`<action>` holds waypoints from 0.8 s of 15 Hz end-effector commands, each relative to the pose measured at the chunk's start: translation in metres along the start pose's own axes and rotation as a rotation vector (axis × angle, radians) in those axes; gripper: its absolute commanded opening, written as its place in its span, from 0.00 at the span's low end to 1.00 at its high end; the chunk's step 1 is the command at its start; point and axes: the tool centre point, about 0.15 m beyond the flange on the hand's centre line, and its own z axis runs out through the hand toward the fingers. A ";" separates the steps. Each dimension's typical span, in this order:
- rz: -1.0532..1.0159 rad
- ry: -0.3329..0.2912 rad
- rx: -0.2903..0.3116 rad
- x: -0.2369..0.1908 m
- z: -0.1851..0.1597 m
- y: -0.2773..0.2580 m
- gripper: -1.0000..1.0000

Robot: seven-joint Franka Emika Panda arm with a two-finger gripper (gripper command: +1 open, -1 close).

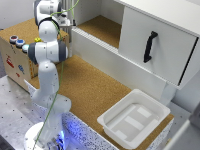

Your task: Place the grasped pink object inside the box

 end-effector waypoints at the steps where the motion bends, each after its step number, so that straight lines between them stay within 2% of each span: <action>1: 0.252 0.239 -0.001 -0.112 0.032 0.090 0.00; 6: 0.415 0.294 0.049 -0.166 0.061 0.184 0.00; 12: 0.625 0.256 0.025 -0.259 0.094 0.329 0.00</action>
